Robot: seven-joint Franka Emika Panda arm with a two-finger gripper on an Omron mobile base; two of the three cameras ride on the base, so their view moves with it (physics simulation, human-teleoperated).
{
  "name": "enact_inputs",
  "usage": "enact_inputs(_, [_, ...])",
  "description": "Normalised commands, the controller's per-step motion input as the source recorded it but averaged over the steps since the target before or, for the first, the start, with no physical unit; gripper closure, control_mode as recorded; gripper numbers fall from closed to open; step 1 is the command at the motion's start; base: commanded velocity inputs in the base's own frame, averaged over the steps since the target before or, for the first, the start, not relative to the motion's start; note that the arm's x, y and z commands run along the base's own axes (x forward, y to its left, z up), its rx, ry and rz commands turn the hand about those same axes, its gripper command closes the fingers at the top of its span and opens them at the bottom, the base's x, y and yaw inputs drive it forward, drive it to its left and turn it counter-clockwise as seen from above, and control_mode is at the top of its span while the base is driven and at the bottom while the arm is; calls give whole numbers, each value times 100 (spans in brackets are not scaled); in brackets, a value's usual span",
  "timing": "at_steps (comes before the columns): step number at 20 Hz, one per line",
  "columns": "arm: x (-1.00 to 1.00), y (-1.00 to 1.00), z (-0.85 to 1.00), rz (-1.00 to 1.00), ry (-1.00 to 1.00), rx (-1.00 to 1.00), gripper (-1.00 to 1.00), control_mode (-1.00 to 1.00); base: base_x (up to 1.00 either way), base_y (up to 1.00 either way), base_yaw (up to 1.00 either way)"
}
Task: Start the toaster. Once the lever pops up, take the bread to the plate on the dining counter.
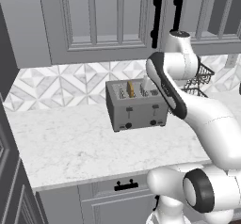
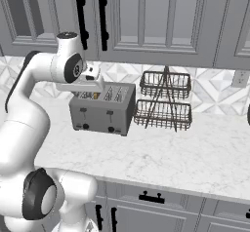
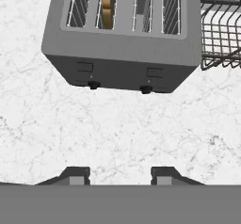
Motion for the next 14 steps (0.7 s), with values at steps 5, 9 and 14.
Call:
enact_inputs(5, [-2, 11, -1, 0, 1, 0, -100, -100, 0, 0, 0])
enact_inputs(9, [0, 36, -16, 0, 1, 0, -100, -100, 0, 0, 0])
enact_inputs(14, [2, 39, -27, 0, -5, 0, -100, -100, 0, 0, 0])
